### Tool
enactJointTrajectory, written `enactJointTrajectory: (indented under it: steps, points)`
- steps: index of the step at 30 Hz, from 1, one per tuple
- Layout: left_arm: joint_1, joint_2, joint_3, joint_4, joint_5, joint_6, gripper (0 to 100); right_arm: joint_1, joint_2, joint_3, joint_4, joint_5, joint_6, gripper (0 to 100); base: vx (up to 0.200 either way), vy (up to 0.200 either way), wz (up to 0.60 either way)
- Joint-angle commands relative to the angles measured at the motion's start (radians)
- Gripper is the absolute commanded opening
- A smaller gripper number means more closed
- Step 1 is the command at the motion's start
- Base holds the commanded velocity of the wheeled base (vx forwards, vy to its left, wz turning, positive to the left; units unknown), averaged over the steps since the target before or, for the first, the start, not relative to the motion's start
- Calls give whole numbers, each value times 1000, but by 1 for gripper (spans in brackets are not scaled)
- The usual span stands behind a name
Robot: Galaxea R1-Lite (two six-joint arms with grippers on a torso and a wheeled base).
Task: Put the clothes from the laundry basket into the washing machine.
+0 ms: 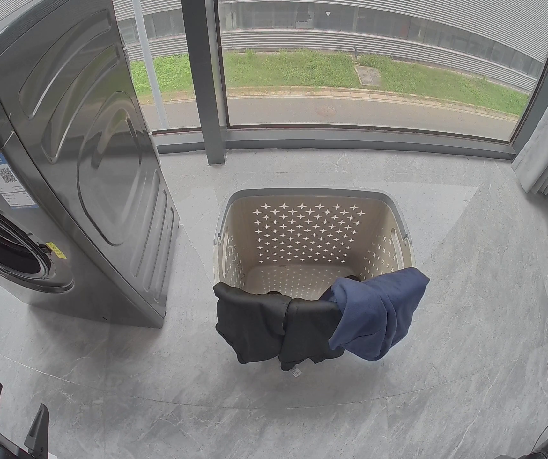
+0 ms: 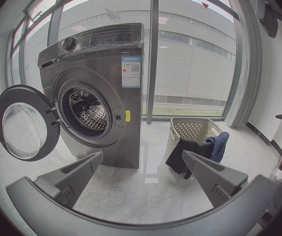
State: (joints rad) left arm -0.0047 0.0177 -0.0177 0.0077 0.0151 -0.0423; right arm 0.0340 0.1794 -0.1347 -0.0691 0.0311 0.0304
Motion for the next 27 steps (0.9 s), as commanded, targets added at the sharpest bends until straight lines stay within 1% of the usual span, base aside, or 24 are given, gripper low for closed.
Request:
enactJointTrajectory:
  steps: [1, 4, 5, 6, 7, 11, 14, 16, 17, 18, 21, 24, 27]
  points:
    - [0, -15, 15, 0, 0, -1, 100, 115, 701, -17, -216, 13, 105, 100, 0, 0, 0]
    - [0, -15, 15, 0, 0, -1, 100, 136, 887, -17, -359, 12, 114, 100, 0, 0, 0]
    - [0, -15, 15, 0, 0, -1, 100, 138, 907, -16, -374, 10, 114, 100, 0, 0, 0]
    - [0, -15, 15, 0, 0, -1, 100, 164, 1011, -11, -468, 6, 115, 100, 0, 0, 0]
    - [0, -15, 15, 0, 0, -2, 100, 176, 1052, -10, -501, 4, 117, 100, 0, 0, 0]
    - [0, -15, 15, 0, 0, -1, 100, 205, 1220, -20, -589, -10, 135, 100, 0, 0, 0]
    - [0, -15, 15, 0, 0, -2, 100, 230, 1329, -31, -649, -36, 141, 100, 0, 0, 0]
    - [0, -15, 15, 0, -1, -2, 100, 244, 1395, -36, -699, -53, 160, 100, 0, 0, 0]
    - [0, -15, 15, 0, -1, -2, 100, 245, 1401, -37, -704, -54, 161, 100, 0, 0, 0]
    - [0, -15, 15, 0, -1, -2, 100, 265, 1474, -46, -775, -74, 180, 100, 0, 0, 0]
    - [0, -15, 15, 0, 0, -2, 100, 293, 1560, -46, -871, -95, 192, 100, 0, 0, 0]
    - [0, -15, 15, 0, 0, -2, 100, 300, 1609, -52, -917, -102, 192, 100, 0, 0, 0]
    - [0, -15, 15, 0, -1, -2, 100, 300, 1654, -75, -926, -102, 194, 100, 0, 0, 0]
